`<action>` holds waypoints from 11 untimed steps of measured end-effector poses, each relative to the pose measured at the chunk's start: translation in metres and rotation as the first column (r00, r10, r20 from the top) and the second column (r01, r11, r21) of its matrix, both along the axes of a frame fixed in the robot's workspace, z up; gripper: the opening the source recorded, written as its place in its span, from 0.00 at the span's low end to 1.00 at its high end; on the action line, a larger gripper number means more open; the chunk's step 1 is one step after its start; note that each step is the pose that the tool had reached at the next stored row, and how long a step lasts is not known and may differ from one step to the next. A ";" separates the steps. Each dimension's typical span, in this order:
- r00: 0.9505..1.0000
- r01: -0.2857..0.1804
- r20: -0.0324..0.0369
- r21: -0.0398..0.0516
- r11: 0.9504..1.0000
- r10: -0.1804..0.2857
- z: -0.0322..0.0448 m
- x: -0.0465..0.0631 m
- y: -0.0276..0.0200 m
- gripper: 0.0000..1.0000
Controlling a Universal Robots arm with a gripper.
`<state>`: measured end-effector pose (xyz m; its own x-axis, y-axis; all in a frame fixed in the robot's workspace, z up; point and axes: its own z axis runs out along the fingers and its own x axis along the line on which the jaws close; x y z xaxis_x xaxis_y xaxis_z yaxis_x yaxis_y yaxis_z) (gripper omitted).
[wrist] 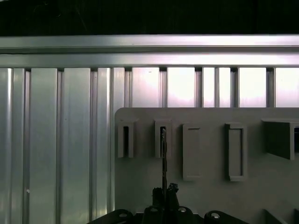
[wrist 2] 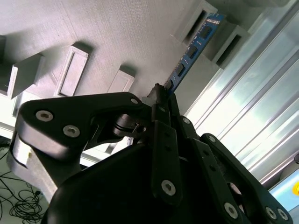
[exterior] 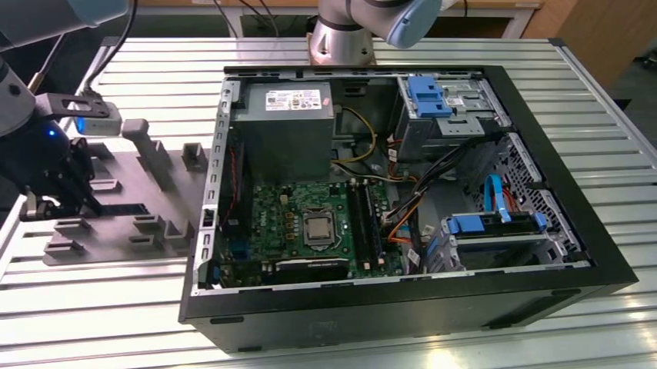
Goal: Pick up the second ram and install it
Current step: 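Pick up the second ram and move it above second insertion slot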
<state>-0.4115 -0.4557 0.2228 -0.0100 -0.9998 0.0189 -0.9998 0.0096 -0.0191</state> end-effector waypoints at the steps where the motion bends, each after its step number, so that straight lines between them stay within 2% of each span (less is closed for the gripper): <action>1: 1.000 0.000 0.000 0.000 1.000 0.000 0.0005 0.000 0.0000 0.14; 11: 1.000 0.000 0.000 0.000 1.000 0.000 0.0064 0.000 0.0000 0.14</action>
<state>-0.4116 -0.4557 0.2292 -0.0100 -0.9998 0.0189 -0.9998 0.0097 -0.0191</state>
